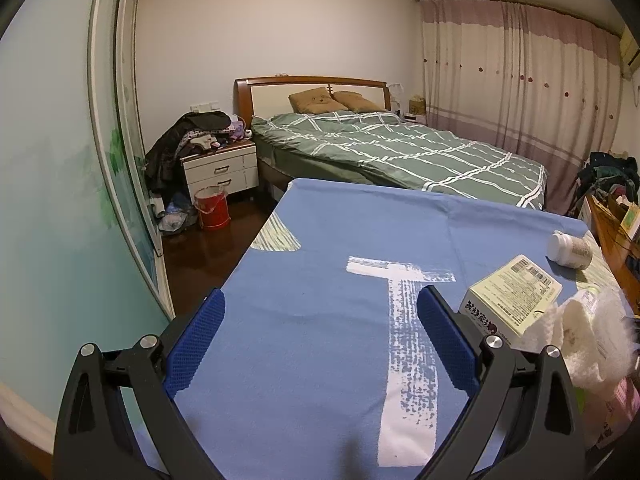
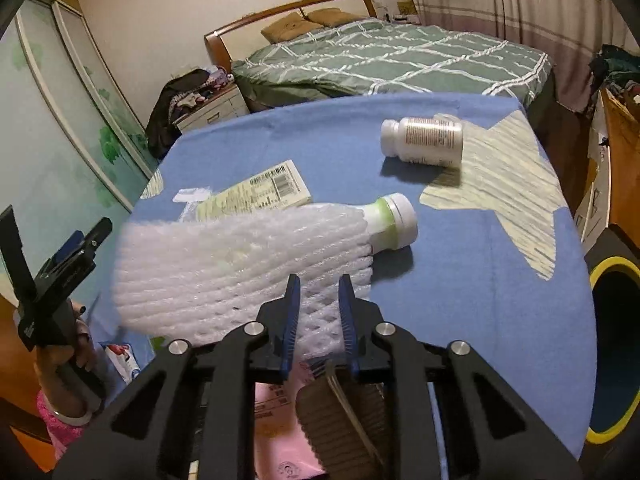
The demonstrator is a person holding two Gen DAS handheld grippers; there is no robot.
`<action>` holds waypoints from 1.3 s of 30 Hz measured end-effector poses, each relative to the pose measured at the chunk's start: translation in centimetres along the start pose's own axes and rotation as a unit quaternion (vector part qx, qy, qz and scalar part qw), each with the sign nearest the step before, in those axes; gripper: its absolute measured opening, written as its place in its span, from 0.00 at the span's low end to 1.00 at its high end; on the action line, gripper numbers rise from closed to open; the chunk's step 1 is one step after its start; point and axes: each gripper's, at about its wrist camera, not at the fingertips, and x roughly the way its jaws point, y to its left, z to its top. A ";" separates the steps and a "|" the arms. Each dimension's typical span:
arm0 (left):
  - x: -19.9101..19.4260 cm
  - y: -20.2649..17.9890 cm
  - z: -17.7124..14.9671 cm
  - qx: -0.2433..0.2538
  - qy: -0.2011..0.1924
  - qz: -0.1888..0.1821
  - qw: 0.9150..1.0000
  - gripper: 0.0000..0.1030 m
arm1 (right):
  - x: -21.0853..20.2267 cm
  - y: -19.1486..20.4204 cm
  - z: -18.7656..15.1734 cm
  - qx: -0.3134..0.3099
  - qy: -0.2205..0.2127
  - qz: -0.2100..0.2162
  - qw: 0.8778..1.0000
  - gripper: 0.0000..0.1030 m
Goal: Collect trash
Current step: 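Grasp the white foam netting with the right gripper and lift it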
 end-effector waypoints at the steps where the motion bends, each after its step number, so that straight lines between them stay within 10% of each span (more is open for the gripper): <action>1: 0.0 0.1 0.0 -0.002 -0.001 0.002 1.000 0.93 | -0.5 0.4 0.1 -0.006 -0.006 0.000 1.000 0.19; 6: -1.3 1.1 0.2 -0.023 -0.005 0.002 1.000 0.93 | -2.9 3.7 0.3 -0.053 -0.028 0.005 0.998 0.33; 23: -0.6 1.6 -1.0 -0.019 0.006 -0.003 1.000 0.93 | 0.0 12.1 -0.6 -0.146 -0.002 -0.073 0.987 0.34; 30: -0.3 1.9 -0.9 -0.022 0.010 -0.006 1.000 0.93 | -1.4 11.7 -0.7 -0.143 -0.020 -0.057 0.988 0.09; 39: -0.4 1.7 -0.9 -0.023 0.010 -0.006 1.000 0.93 | -7.0 9.8 0.1 -0.123 -0.099 -0.048 0.986 0.07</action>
